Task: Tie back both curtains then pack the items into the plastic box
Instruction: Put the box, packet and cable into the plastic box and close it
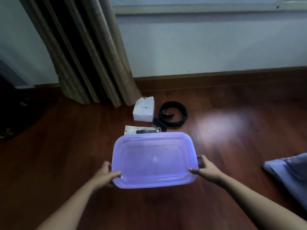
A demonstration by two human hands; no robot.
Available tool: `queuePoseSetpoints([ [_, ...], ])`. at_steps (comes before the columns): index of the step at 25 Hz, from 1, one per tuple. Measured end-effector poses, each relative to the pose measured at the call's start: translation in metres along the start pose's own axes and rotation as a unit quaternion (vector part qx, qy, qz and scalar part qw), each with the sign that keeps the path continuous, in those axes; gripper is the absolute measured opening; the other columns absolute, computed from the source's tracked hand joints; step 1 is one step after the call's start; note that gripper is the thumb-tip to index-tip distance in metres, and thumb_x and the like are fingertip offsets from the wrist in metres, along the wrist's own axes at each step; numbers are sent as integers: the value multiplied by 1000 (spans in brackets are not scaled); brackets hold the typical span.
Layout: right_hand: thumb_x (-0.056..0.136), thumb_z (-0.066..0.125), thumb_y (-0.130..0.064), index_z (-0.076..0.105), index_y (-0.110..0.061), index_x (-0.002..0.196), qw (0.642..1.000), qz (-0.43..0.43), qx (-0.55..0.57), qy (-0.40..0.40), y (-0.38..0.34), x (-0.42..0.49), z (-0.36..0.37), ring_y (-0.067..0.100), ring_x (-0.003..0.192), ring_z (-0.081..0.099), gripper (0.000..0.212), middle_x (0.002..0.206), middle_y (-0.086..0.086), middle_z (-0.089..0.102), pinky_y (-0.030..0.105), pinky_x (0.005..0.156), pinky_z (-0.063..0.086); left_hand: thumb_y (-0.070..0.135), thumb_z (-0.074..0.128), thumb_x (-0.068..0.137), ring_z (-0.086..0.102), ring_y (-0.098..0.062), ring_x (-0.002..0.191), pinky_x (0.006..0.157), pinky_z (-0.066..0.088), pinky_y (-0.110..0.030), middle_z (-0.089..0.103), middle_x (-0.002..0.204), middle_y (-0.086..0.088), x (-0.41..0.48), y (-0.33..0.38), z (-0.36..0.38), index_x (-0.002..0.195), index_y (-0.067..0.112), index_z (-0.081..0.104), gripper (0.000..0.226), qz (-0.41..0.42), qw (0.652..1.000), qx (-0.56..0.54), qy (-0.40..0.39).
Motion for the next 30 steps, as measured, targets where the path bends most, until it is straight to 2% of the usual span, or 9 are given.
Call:
queuePoseSetpoints([
  [3, 73, 74, -12, 41, -18, 126, 999, 5, 40, -27, 0, -9, 3, 15, 97, 61, 63, 113, 5, 60, 23, 77, 52, 61, 65, 72, 28, -35, 138, 110, 27, -45, 24, 152, -16, -1, 19, -4, 150, 19, 5, 107, 61, 982, 169, 58],
  [7, 60, 59, -16, 48, -14, 131, 999, 6, -18, -33, 10, -6, -5, 18, 98, 63, 71, 109, 4, 67, 33, 85, 53, 59, 43, 85, 26, -29, 139, 111, 25, -38, 27, 150, -12, -9, 117, 5, 149, 11, 16, 84, 286, 907, 266, 156],
  [10, 76, 71, -22, 63, -19, 113, 996, -18, -92, -14, 18, -6, -8, 13, 89, 65, 38, 99, 1, 70, 28, 79, 50, 42, 47, 94, 27, -24, 139, 112, 24, -33, 28, 152, -10, -12, 174, 49, 146, 8, 24, 66, 369, 866, 325, 97],
  [14, 80, 72, -21, 69, -19, 86, 998, -27, -60, -3, 27, -4, -5, -3, 57, 59, 8, 76, -2, 70, 16, 61, 48, 55, 45, 90, 6, -21, 147, 120, 9, -34, 4, 159, -8, -27, 169, 139, 150, 7, 8, 85, 357, 851, 385, 20],
  [17, 81, 72, -18, 68, -16, 79, 1000, -19, -10, 0, 35, -3, -3, 6, 57, 59, 5, 64, -4, 67, 19, 60, 51, 81, 23, 66, -9, -31, 146, 117, 3, -48, -12, 158, -11, -33, 131, 201, 149, 8, -6, 114, 300, 844, 443, 25],
  [19, 82, 71, -17, 66, -14, 80, 1000, -18, 16, 0, 35, -3, -2, 9, 58, 59, 6, 63, -2, 66, 21, 60, 51, 81, 19, 59, 9, -44, 143, 110, 19, -59, 9, 157, -18, -36, 116, 222, 148, 3, 6, 119, 311, 829, 461, 61],
  [22, 82, 70, -15, 63, -14, 78, 1000, -15, 19, 3, 36, -3, -1, 5, 54, 58, 9, 66, 0, 65, 15, 55, 49, 82, 50, 52, 45, -45, 124, 88, 46, -58, 56, 133, -17, -29, 110, 235, 130, 3, 39, 112, 302, 829, 462, 93],
  [25, 83, 69, -11, 59, -14, 75, 999, -10, 42, -12, 37, -1, 1, 4, 52, 57, 13, 66, 4, 63, 17, 55, 49, 74, 73, 39, 58, -45, 112, 84, 51, -54, 63, 122, -19, -19, 112, 244, 124, 2, 41, 116, 289, 851, 434, 60],
  [30, 82, 68, -7, 57, -13, 76, 999, -20, 34, -17, 36, 1, -1, 0, 51, 58, 14, 68, 3, 65, 16, 55, 49, 65, 75, 50, 62, -49, 100, 77, 54, -52, 66, 113, -24, -19, 115, 247, 122, 3, 47, 99, 296, 833, 461, 73],
])
Point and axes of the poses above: each hand's wrist, its own x-axis towards the middle knuckle, its own z-axis out of the palm, y = z × x, the point moved 5 cm from there along x, towards the middle knuckle
